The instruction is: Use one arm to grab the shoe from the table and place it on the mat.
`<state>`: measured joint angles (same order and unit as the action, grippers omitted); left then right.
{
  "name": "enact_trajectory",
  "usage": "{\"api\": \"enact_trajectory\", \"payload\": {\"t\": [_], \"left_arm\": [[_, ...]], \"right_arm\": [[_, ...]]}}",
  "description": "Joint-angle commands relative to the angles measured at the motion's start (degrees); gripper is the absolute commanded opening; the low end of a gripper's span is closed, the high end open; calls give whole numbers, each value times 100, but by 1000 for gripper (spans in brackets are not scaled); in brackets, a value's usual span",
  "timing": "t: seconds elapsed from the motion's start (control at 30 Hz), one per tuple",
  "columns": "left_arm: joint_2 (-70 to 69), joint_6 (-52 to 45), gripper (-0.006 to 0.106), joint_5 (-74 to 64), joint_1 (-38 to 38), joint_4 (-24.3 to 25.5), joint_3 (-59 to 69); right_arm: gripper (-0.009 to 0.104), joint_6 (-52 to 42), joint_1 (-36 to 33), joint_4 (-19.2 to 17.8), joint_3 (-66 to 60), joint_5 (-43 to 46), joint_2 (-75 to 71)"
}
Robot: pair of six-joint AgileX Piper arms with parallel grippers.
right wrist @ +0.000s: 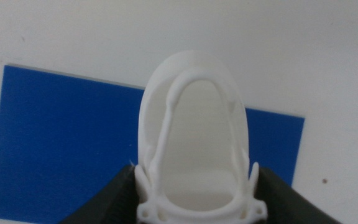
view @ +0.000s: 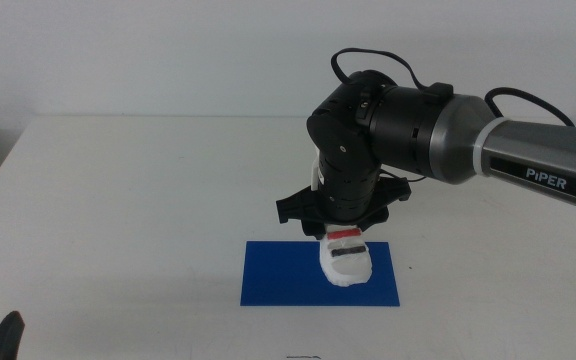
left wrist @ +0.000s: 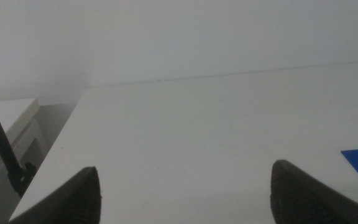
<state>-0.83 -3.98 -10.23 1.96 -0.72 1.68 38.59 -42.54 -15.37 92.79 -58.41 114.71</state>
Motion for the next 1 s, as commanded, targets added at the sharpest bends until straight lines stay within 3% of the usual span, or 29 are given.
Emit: {"api": "enact_trajectory", "payload": {"t": [0.0,0.13,0.27,0.4,0.57,0.67,0.83,0.97], "left_arm": [[-90,84,94,480,22,-49,-19],[-90,84,94,480,22,-49,-19],[-90,84,94,480,22,-49,-19],[-90,84,94,480,22,-49,-19],[-90,84,94,480,22,-49,-19],[-90,84,94,480,22,-49,-19],[-90,84,94,480,22,-49,-19],[-90,84,94,480,22,-49,-19]], "right_arm": [[-1,107,0,-78,121,115,-343],[-1,565,0,314,121,215,-343],[-1,1818,0,663,121,234,-338],[-1,3891,0,669,121,205,-338],[-1,6863,0,338,121,132,-330],[-1,8351,0,447,115,-228,-299],[-1,8415,19,570,115,-886,-172],[-1,8411,40,549,115,-801,-101]]}}
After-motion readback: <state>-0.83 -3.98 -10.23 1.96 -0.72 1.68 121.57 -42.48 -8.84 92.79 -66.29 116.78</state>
